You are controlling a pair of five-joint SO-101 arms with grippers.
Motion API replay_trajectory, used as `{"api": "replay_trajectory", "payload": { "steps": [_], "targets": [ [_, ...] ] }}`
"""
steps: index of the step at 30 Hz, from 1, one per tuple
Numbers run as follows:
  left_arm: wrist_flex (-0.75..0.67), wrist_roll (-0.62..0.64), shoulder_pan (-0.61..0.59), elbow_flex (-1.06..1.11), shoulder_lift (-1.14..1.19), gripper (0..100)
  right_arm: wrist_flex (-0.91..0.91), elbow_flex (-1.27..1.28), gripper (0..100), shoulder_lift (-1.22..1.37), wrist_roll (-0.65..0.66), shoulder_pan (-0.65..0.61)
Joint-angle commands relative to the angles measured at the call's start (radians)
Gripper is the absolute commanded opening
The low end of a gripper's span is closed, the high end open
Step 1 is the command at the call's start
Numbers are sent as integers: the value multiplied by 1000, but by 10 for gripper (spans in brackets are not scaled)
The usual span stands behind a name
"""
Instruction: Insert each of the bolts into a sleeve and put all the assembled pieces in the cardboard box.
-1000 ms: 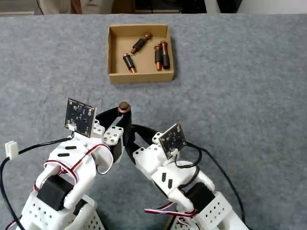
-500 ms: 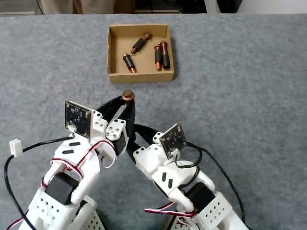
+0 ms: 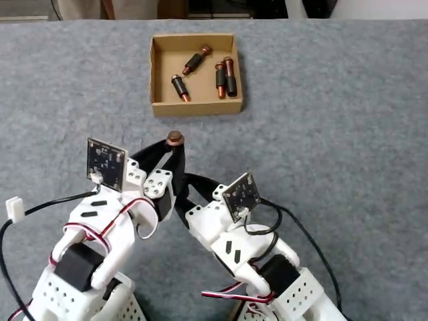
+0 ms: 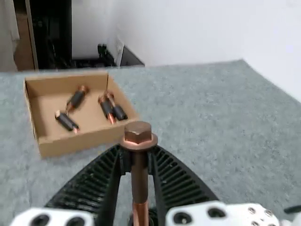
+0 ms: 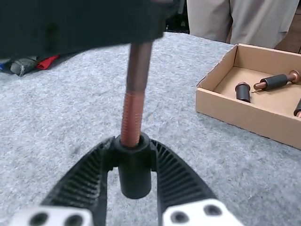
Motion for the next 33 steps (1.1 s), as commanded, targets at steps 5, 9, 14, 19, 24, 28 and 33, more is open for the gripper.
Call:
{"api": "replay_trajectory", "payload": {
  "steps": [5,9,14,19,24,28,33],
  "targets": [
    [49,121,-9,-91,-10,19,-3,1,1,-25,-5,21],
    [-23,118,-11,-21,-10,19,-3,1,1,-25,-5,21],
    [-55,117,-14,41,-10,19,5,1,1,-18,-5,25],
    [-51,115,-55,74,-8,19,18,-2,1,-25,-5,22],
    [-46,49,-54,112,-10,133,18,-1,1,-25,-5,22],
    [-44,43,-46,112,-10,286,18,-1,1,-25,-5,21],
    [-44,43,-49,110,-10,289,18,-1,1,-25,-5,24]
  ]
}}
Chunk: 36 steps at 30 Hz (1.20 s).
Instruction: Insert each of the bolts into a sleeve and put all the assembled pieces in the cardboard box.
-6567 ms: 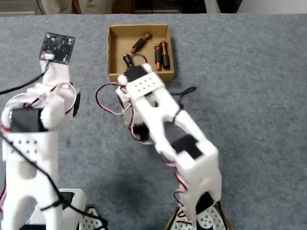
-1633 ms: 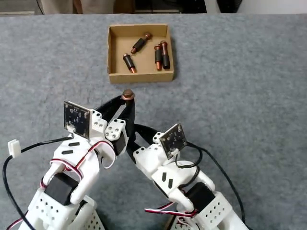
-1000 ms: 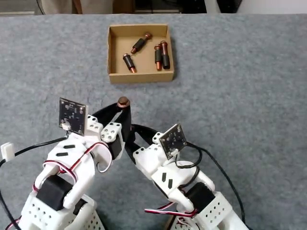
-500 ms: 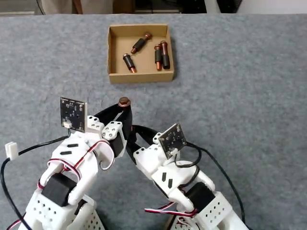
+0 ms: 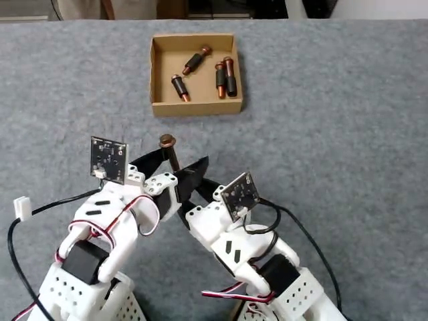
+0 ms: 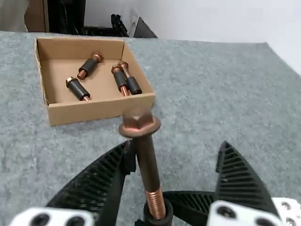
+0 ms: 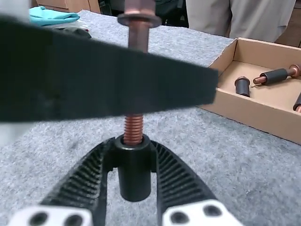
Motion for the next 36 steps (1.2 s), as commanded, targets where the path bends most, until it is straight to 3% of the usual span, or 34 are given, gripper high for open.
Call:
{"api": "replay_trajectory", "payload": {
  "steps": [1,8,15,22,36],
  "targets": [
    [-15,-6,-8,-8,-8,289,-3,-2,1,-25,-5,21],
    [-6,-6,-2,-80,-8,289,-5,-2,1,-25,-3,21],
    [203,-3,-6,-239,-8,294,-112,-2,1,-25,-2,45],
    [334,-6,-2,-443,-8,294,-190,-2,1,-25,110,67],
    [539,-8,-12,-766,-8,294,-410,-7,1,-25,155,124]
  ]
}}
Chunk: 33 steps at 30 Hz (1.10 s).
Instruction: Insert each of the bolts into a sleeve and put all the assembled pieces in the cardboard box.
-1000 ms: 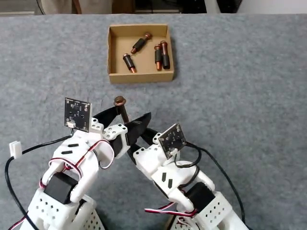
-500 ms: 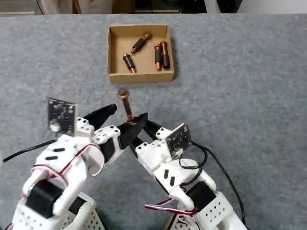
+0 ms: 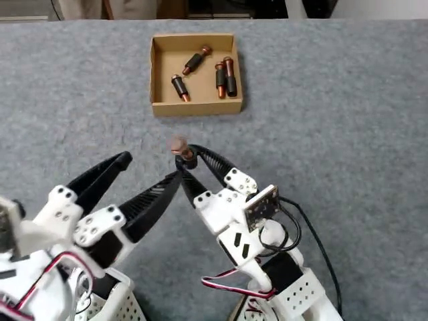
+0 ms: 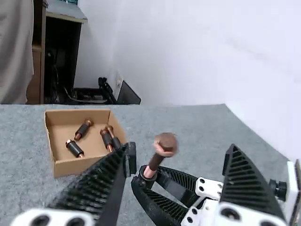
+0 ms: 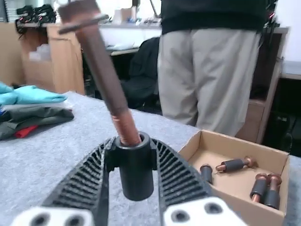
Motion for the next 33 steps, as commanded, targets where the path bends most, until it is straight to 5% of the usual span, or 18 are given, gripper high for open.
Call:
{"api": "replay_trajectory", "payload": {
  "steps": [1,10,15,33],
  "targets": [
    [11,-8,-11,-57,5,294,-41,-7,1,-25,11,25],
    [15,-8,-11,-52,5,294,-37,-1,1,-25,0,25],
    [15,-8,-12,0,5,293,-5,-1,1,-21,-153,28],
    [15,-8,-325,84,5,290,-77,-91,2,-15,-103,128]
  ]
}}
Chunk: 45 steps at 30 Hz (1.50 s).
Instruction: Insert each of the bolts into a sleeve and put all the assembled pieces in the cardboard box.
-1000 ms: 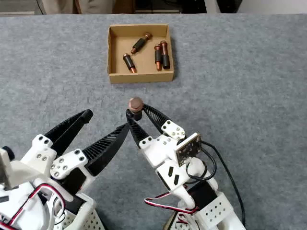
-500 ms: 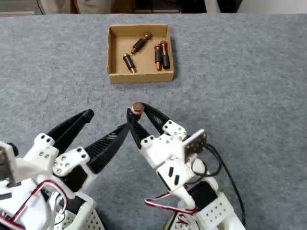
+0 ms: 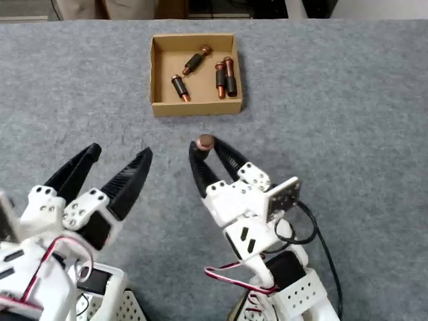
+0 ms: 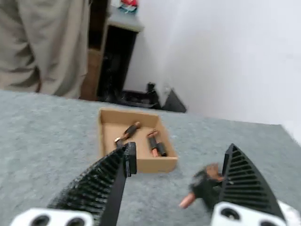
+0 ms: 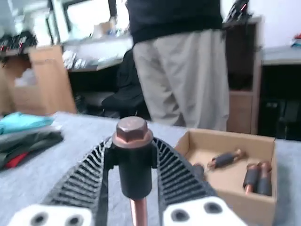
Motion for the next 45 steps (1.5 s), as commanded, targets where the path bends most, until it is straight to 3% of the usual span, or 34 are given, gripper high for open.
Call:
{"api": "replay_trajectory", "payload": {
  "steps": [1,6,12,19,26,31,36,38,45],
  "targets": [
    [9,-8,-83,40,5,290,-25,-139,2,-4,40,27],
    [11,-5,-238,83,5,290,77,-389,2,137,51,67],
    [95,-3,-394,80,5,289,-103,-550,2,579,51,154],
    [364,-3,-419,83,5,289,-242,-886,3,1194,51,213],
    [382,-2,-419,147,5,289,-244,-1236,3,1695,52,219],
    [250,-8,-419,379,5,289,-244,-1495,11,2035,52,240],
    [40,-9,-419,605,5,289,-235,-1684,171,2279,52,252],
    [-29,-9,-419,654,5,289,-233,-1704,216,2324,52,249],
    [-230,-9,-410,806,5,289,-144,-1678,221,2322,52,226]
  ]
}}
